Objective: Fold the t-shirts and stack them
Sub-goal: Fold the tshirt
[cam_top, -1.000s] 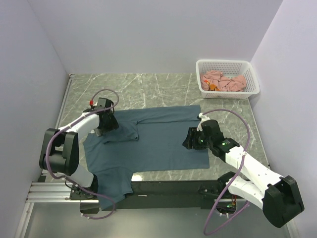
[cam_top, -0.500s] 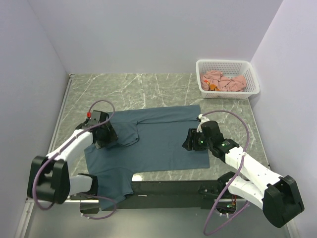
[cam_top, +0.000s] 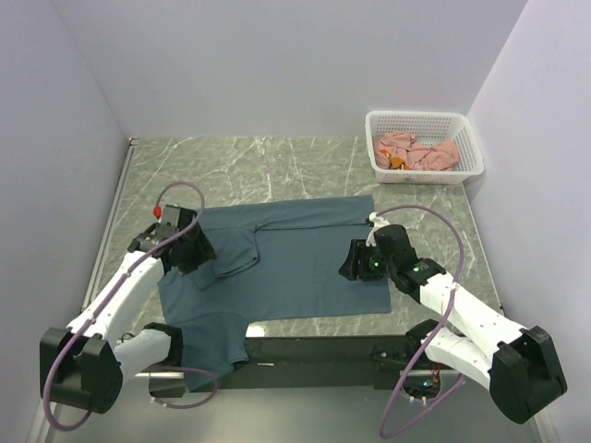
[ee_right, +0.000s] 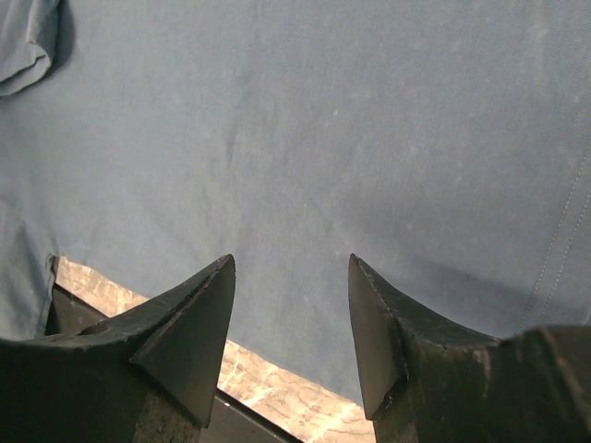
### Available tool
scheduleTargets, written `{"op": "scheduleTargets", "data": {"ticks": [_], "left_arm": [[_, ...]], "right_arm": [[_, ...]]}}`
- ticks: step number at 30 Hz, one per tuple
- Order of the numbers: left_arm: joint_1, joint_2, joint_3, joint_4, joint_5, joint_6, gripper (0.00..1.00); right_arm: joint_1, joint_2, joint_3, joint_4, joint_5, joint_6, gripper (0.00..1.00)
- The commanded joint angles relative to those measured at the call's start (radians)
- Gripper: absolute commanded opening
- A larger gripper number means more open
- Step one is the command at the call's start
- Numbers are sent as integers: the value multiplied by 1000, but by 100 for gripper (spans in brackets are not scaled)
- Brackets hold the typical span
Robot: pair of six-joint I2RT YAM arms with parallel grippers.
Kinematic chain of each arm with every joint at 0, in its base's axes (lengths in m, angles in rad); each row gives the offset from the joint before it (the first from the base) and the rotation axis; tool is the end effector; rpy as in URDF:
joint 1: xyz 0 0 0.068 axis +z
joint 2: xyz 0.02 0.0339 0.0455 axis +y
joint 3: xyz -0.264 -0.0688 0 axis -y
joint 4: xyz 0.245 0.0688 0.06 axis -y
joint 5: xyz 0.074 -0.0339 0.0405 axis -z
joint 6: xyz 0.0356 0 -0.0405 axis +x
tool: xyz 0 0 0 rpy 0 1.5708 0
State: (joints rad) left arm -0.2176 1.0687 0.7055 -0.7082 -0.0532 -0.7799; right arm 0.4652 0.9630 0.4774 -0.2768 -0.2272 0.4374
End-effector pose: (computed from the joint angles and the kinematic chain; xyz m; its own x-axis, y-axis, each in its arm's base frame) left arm 0.1915 -0.0404 0.2178 -0.7435 -0.5548 -0.3733 -0.4672 0.8304 -0.3036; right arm 0.1685 0.0935 0.1939 -0.8060 0.0572 -0.5892 -0.2663 0.8538 0.4473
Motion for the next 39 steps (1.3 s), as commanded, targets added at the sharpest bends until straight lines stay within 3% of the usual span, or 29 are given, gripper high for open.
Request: {"op": "scheduleTargets", "data": {"ticks": [1,10,19,28,39], "left_arm": [[-3,-21,100,-14,-82,-13,63],[-3,74,17,116,-37,-35,55],[66,161,69,134,-117,39,56],[152,217,22,202,-97,79,55],[201,330,91,237,-116,156,45]], "right_arm": [[7,-10,-5,37,-20,0,59],[39,114,69,206,-152,101,56],[234,517,355,407,-159,316,58],[337,804,555,415,-41,487,57],[357,968,661,413,-27,561,53]]}}
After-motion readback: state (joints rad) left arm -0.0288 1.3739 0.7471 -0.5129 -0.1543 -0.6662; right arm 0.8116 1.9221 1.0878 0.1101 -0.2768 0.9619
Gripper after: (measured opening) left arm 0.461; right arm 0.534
